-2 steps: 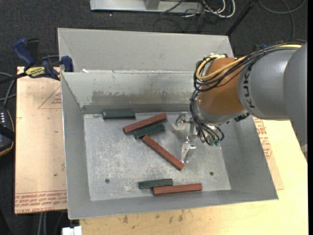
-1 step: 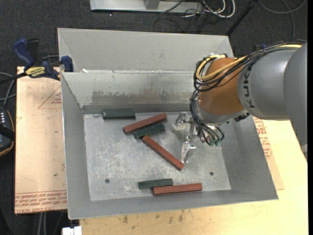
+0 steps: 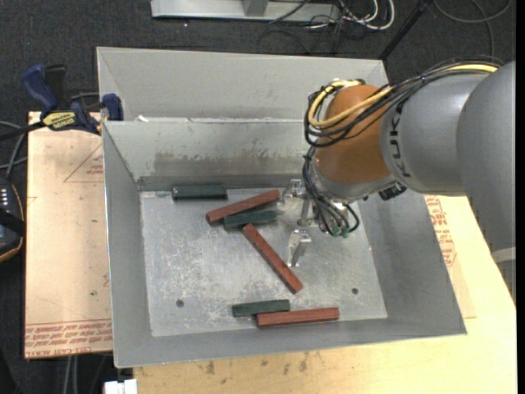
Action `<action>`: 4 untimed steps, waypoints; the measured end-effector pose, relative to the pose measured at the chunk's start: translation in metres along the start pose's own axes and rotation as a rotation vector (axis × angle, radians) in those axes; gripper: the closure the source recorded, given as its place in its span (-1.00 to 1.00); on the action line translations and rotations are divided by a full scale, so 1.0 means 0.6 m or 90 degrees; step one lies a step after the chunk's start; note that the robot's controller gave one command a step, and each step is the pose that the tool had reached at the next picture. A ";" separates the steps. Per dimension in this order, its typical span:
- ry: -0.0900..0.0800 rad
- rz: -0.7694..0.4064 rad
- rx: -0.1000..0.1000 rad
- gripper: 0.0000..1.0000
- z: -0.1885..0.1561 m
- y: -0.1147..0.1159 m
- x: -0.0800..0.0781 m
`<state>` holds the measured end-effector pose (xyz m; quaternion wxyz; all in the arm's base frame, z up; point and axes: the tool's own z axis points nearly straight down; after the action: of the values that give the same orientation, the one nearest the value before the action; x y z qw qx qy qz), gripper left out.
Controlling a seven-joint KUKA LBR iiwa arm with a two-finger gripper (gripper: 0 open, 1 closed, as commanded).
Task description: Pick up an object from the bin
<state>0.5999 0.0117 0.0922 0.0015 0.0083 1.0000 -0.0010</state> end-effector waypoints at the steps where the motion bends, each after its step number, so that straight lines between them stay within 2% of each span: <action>1: 0.000 -0.023 -0.003 -1.00 -0.017 0.049 0.027; 2: 0.009 0.019 -0.001 -1.00 -0.005 0.069 -0.039; 3: -0.001 -0.001 0.000 -1.00 0.017 0.152 -0.051; 4: -0.010 -0.016 -0.008 -1.00 0.021 0.122 -0.019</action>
Offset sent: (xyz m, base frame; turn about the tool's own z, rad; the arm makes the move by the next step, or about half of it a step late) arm 0.0477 0.0478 -0.0007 0.0716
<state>0.6127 0.0849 0.0796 0.0094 -0.0044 0.9999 0.0051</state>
